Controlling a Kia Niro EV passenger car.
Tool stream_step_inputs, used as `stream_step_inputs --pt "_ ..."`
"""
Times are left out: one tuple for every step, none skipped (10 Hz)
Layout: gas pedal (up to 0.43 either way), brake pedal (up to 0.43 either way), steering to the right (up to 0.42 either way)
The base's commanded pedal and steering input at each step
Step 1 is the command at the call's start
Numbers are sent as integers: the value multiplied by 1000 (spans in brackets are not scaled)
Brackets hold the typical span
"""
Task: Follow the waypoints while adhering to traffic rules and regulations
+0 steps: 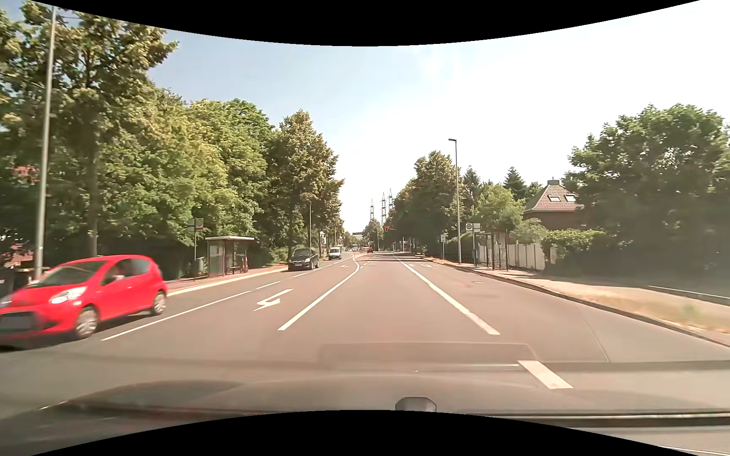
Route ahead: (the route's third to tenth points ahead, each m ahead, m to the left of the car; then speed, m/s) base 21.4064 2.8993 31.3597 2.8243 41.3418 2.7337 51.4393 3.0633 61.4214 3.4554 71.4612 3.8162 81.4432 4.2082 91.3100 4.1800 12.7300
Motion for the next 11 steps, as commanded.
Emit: stream_step_inputs --pt "0 55 -3" --pt "0 43 -3" --pt "0 49 -2" --pt "0 55 -1" --pt "0 55 -1" --pt "0 73 -1" --pt "0 85 -1" --pt "0 104 -1" --pt "0 116 -1" --pt "0 140 -1" --pt "0 159 -1"
